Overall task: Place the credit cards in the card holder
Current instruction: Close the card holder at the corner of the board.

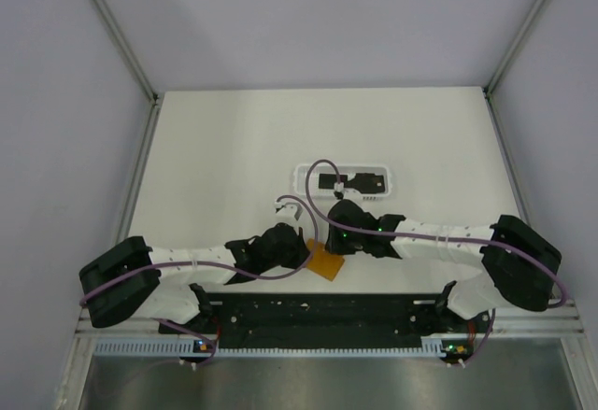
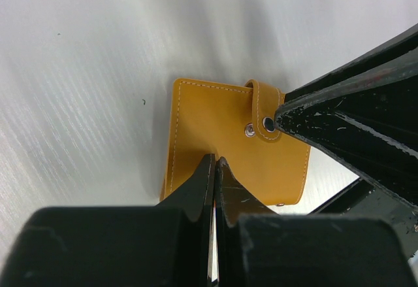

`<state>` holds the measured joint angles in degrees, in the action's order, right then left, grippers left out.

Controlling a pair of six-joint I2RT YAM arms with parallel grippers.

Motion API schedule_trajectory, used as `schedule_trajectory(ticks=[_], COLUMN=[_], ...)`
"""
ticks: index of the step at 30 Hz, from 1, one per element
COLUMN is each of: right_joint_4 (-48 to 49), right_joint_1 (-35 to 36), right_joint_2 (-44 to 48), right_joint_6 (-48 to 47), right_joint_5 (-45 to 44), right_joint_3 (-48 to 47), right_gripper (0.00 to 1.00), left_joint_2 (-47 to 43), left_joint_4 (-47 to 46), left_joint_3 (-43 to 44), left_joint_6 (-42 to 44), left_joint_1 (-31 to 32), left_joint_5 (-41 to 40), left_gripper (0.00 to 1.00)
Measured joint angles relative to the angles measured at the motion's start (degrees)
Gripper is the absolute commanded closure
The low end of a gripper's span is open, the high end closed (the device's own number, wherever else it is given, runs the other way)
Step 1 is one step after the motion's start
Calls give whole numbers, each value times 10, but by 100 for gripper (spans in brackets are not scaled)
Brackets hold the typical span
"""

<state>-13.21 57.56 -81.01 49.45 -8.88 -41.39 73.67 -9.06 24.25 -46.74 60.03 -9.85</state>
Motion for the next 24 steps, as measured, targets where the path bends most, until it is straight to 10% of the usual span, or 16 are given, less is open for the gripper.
schedule_trajectory(ticks=[24], right_joint_4=[13], right_joint_1=[0], right_joint_2=[-20], right_joint_6=[-5], right_joint_5=[16], right_joint_3=[0], right_gripper=[80], left_joint_2=[0], left_joint_4=[0], left_joint_3=[0], left_joint_6=[0], left_joint_1=[0], left_joint_5=[0], left_gripper=[100])
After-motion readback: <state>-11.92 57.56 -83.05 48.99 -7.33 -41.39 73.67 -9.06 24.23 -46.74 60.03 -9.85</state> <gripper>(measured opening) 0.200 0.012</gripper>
